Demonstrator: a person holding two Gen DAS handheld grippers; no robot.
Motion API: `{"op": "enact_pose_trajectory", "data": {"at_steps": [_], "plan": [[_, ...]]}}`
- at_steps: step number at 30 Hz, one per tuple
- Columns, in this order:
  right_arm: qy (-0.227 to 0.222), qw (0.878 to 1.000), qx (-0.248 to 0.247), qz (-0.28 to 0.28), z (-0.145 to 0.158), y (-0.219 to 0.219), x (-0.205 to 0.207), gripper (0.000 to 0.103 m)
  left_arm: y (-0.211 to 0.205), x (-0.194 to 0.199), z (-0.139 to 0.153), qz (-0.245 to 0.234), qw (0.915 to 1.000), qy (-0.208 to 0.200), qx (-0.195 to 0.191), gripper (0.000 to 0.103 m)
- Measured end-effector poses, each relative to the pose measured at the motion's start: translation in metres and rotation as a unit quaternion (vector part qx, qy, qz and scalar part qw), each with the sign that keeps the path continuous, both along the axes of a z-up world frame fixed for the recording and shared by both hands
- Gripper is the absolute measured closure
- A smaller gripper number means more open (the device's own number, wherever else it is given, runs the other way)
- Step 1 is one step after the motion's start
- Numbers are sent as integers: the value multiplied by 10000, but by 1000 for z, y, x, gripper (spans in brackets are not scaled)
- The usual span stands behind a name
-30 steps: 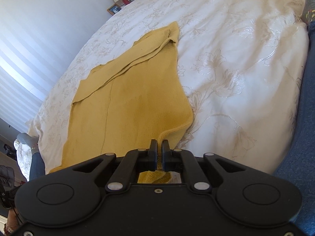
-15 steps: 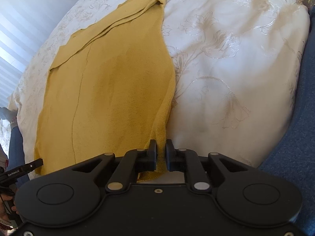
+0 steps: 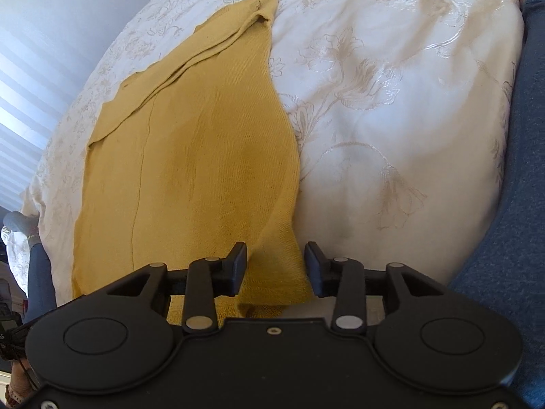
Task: Fold small clothes
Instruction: 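Grasp the sweater hem with the left gripper beside the right gripper, then lift the hem with both grippers and fold it toward the collar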
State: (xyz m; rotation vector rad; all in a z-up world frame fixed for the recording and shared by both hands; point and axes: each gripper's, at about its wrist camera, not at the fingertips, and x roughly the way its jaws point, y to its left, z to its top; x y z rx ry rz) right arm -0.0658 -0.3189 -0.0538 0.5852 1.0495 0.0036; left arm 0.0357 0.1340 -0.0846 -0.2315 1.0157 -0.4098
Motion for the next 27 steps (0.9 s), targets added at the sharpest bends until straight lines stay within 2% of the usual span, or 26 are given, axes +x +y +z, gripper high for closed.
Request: {"op": "enact_pose_trajectory", "data": {"at_steps": [5, 8, 11, 12, 13, 16, 19, 22, 24, 27], "plan": [[259, 9995, -100, 168, -6, 5, 8, 45, -6, 0, 2, -80, 9999, -34, 142, 54], [285, 9991, -136, 266, -6, 8, 9, 45, -11, 0, 2, -195, 9996, -59, 191, 45], [355, 9988, -130, 296, -8, 9, 8, 56, -17, -1, 2, -281, 9989, -140, 341, 46], [387, 9987, -131, 314, -9, 9, 7, 70, -18, -1, 2, -281, 9987, -171, 377, 48], [403, 9986, -125, 320, -10, 10, 7, 79, -18, -2, 3, -251, 9986, -206, 410, 60], [391, 9986, -155, 320, -8, 11, 6, 83, -10, -1, 4, -43, 9992, -148, 358, 79], [383, 9986, -175, 323, -7, 11, 7, 85, 3, 2, 3, 230, 9997, -1, 83, 89], [352, 9987, -190, 312, -7, 11, 7, 86, 9, 2, 5, 362, 9993, 44, -44, 91], [320, 9989, -174, 298, -6, 10, 5, 87, 10, 1, 8, 319, 9995, -12, -14, 97], [255, 9992, -131, 291, -5, 9, 2, 87, 9, -3, 14, 202, 9997, -111, -2, 98]]}}
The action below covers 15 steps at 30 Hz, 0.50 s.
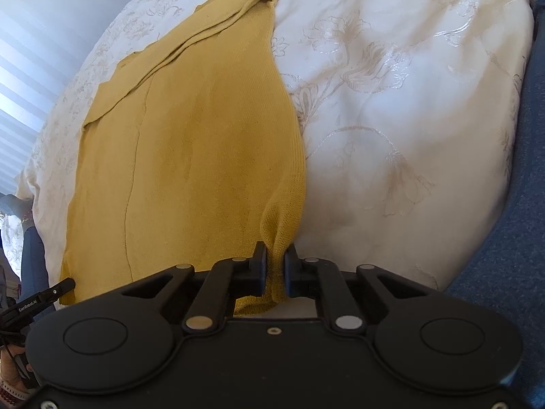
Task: Fold small clothes
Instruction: 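Lift the hem with both grippers and fold it toward the collar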
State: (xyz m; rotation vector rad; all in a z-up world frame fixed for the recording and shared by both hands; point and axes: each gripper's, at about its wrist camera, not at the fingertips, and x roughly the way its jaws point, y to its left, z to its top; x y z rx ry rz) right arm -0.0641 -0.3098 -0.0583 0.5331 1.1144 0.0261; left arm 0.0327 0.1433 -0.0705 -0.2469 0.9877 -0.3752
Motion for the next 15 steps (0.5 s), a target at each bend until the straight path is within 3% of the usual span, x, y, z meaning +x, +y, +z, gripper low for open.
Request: {"op": "enact_pose_trajectory", "data": {"at_steps": [4, 7, 15], "plan": [[-126, 9999, 107, -13, 2, -2, -1, 88, -1, -1, 5, 0, 9999, -100, -55, 98], [-370, 9978, 533, -157, 7, -7, -2, 89, 3, 2, 15, 145, 9986, -288, -417, 99], [-1281, 9833, 1223, -423, 34, -23, 27, 89, -5, 40, 59, 237, 9916, -990, -793, 99]]}}
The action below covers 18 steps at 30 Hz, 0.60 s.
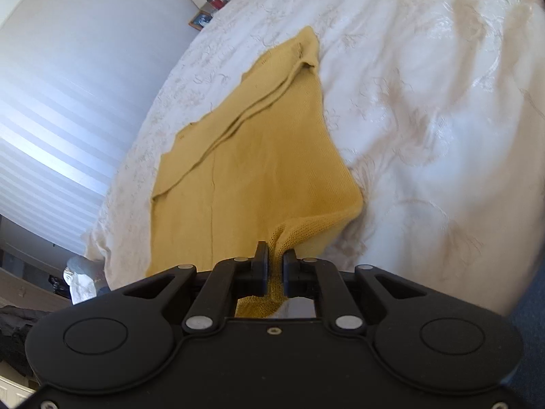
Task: Fold small clothes
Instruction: 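Lift the hem with both grippers and fold it toward the collar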
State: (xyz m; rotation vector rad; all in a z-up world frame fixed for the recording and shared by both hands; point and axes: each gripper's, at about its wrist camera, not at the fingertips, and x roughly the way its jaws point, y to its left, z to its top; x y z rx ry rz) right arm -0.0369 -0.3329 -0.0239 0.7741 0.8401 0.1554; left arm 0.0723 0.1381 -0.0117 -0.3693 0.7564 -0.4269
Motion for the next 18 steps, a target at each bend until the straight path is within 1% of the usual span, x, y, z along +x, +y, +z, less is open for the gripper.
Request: {"op": "enact_pose_trajectory", "data": {"at_steps": [3, 5, 8, 10, 14, 18], "plan": [[-304, 9995, 72, -88, 11, -6, 23, 89, -7, 22, 10, 53, 9998, -198, -80, 99], [-497, 9986, 20, -167, 18, -10, 41, 89, -11, 41, 15, 117, 9993, -302, -167, 99], [-752, 9966, -69, -329, 23, -17, 71, 89, -19, 71, 18, 246, 9984, -497, -79, 99], [-851, 9953, -130, -441, 24, -23, 93, 89, -22, 92, 17, 336, 9980, -519, -121, 99], [-928, 9934, -223, -637, 18, -32, 143, 89, -24, 135, 11, 600, 9966, -486, -274, 99], [-840, 9926, -214, -847, 1, -37, 188, 89, -33, 171, 3, 724, 9960, -490, -193, 99]]}}
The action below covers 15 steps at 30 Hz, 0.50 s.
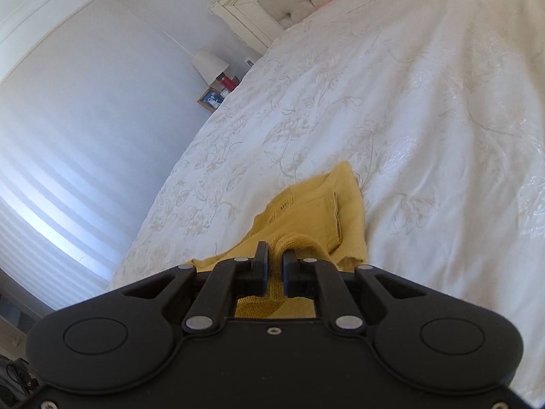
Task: Fold small clothes
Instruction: 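Lift the hem with both grippers and fold it toward the collar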
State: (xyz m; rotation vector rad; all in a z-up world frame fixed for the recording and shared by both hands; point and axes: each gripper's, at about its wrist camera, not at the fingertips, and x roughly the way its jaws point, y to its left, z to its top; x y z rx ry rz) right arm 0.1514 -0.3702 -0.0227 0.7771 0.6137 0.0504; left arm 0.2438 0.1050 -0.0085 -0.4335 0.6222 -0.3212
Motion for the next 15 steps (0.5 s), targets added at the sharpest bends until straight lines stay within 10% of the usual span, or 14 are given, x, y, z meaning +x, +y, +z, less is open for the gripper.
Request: {"op": "enact_pose_trajectory", "data": {"at_steps": [15], "plan": [[575, 9979, -215, -197, -51, 4, 81, 89, -8, 77, -53, 314, 9971, 599, 337, 98]]}}
